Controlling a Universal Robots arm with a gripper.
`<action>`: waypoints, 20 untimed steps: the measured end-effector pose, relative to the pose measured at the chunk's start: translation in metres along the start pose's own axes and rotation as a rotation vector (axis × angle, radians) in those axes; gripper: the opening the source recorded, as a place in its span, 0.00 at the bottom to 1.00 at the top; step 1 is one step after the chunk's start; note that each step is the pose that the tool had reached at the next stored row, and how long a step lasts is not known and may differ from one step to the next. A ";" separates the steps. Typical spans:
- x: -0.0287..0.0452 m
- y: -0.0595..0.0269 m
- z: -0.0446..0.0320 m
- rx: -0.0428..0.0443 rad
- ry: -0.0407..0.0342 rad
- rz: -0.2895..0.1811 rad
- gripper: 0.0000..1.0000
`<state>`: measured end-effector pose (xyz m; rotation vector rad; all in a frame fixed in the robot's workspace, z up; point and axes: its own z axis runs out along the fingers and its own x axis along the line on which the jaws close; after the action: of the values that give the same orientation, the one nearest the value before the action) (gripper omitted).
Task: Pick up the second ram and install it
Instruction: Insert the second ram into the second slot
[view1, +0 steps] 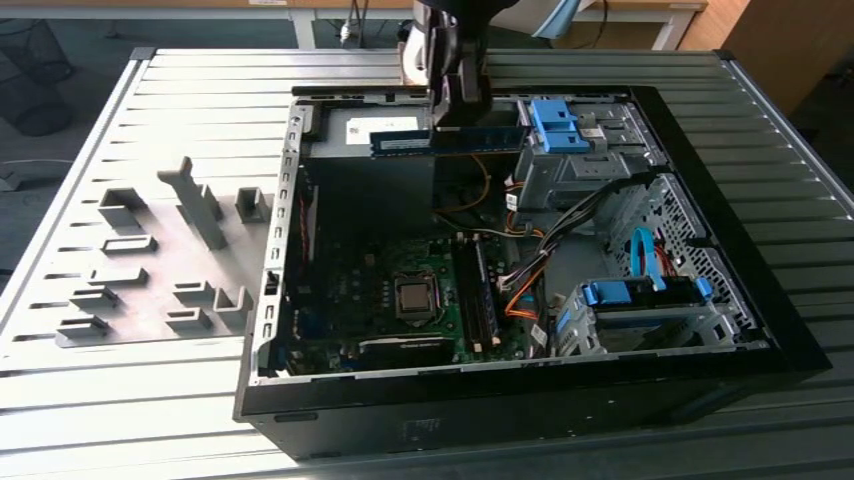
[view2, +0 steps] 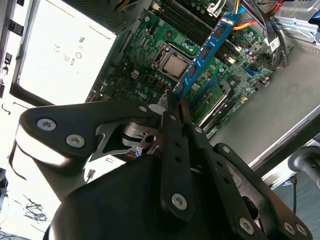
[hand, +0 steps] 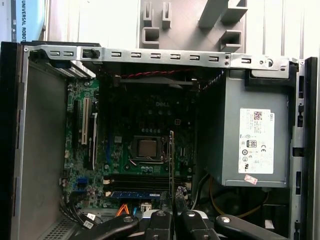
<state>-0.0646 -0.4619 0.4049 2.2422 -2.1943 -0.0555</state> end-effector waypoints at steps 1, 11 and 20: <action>0.0000 -0.0002 0.0000 0.0000 -0.0001 0.000 0.14; 0.0000 -0.0022 -0.0001 0.0000 0.0000 0.000 0.14; 0.0000 -0.0029 0.0000 0.0003 -0.0004 0.016 0.14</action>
<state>-0.0617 -0.4619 0.4048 2.2246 -2.2126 -0.0555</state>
